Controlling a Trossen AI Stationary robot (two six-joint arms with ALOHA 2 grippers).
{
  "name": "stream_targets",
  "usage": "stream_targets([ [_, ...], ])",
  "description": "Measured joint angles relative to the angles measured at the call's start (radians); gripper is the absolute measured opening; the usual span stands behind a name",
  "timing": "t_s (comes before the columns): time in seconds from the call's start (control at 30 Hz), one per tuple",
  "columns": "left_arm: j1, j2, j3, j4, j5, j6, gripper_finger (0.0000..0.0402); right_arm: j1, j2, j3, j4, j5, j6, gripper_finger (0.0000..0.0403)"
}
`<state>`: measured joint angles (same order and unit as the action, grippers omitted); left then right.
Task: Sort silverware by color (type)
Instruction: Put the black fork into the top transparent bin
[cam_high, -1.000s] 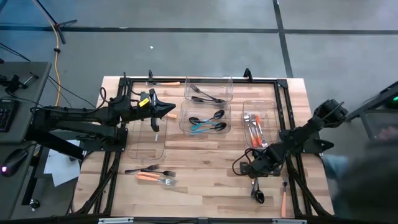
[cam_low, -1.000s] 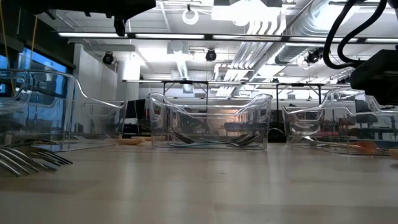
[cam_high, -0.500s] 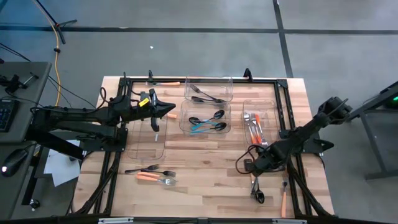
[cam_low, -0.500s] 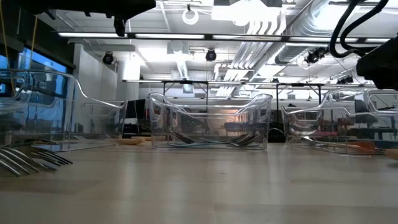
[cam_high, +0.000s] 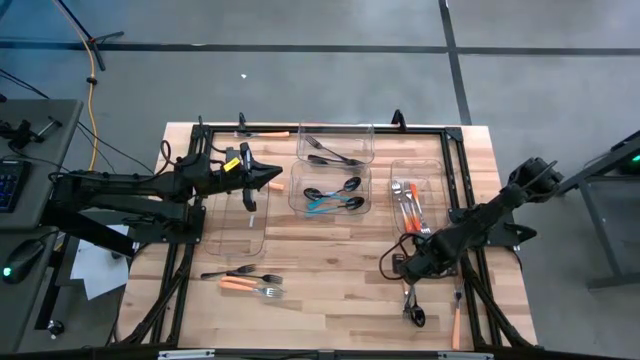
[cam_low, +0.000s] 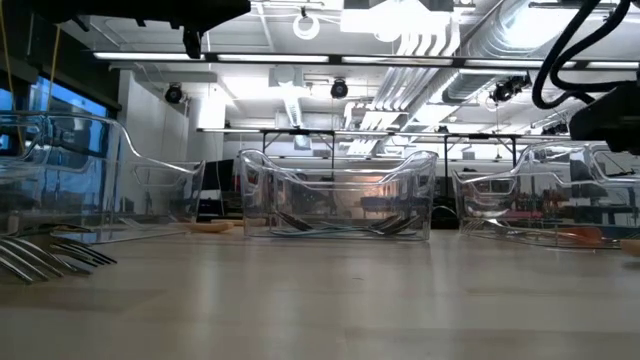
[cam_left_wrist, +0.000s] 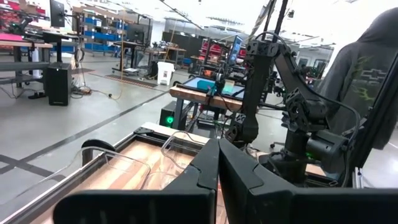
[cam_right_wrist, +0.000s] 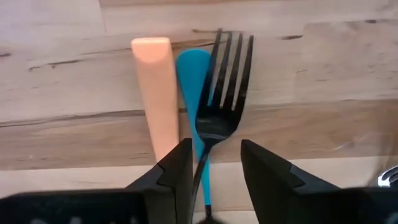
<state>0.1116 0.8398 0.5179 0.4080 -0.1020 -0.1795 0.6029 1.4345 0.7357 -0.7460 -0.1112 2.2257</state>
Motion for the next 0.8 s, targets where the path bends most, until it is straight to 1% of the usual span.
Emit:
stream_targets([
  [0.37,0.0,0.0,0.0,0.0,-0.016,0.017,0.0,0.0,0.061,0.0,0.019,-0.017,0.019,0.0122],
  [0.57,0.0,0.0,0.0,0.0,-0.017,0.029,0.0,-0.001,0.071,0.0,0.015,-0.004,0.021,0.012],
  [0.67,0.0,0.0,0.0,0.001,-0.02,0.038,0.0,-0.001,0.071,0.001,0.001,-0.004,0.025,0.0105],
  [0.8,0.0,0.0,0.0,0.0,-0.043,0.039,0.0,-0.001,0.071,0.002,-0.017,0.009,0.026,0.0067],
])
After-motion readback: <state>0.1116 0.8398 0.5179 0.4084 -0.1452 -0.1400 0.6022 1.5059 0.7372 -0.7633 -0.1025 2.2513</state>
